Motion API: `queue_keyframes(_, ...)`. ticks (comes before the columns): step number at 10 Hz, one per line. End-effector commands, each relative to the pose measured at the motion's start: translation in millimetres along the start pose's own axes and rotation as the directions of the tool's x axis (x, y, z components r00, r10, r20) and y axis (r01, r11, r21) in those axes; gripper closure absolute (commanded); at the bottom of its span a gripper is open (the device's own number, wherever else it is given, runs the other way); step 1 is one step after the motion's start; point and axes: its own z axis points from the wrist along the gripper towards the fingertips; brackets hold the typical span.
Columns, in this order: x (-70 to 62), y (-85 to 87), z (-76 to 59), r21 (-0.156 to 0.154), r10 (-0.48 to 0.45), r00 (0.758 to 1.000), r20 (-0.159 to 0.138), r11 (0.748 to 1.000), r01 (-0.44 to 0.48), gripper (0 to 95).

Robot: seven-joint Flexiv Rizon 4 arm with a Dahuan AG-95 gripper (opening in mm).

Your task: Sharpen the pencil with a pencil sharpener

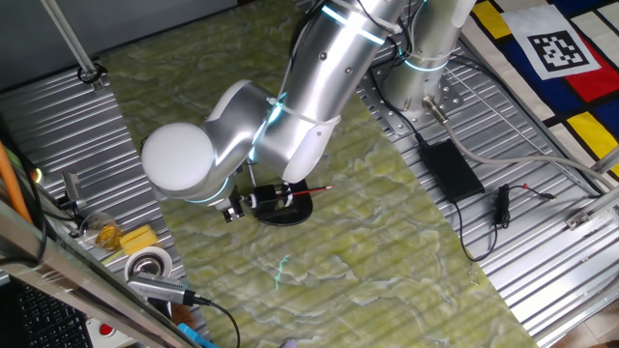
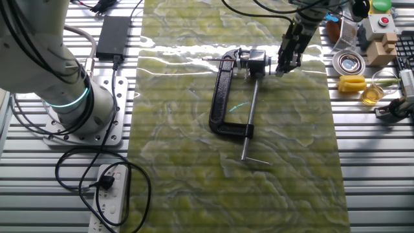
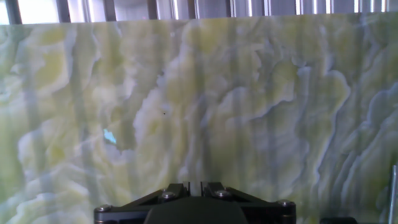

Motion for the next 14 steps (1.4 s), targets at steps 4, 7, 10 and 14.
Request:
queue_keyframes(4, -0.1, -0.3, -3.1, -0.010, 0.010, 1.000, -0.014, 1.000, -0.011, 95.0)
queue_keyframes(7, 0.3, -0.3, -2.6, -0.003, 0.018, 0.999, -0.029, 1.000, -0.018, 95.0)
queue_keyframes(10, 1.7, -0.5, -0.8, 0.018, 0.012, 1.000, -0.027, 1.000, -0.011, 95.0)
queue_keyframes(14, 1.7, 0.4, 3.4, 0.044, 0.000, 1.000, 0.003, 0.999, 0.000, 95.0)
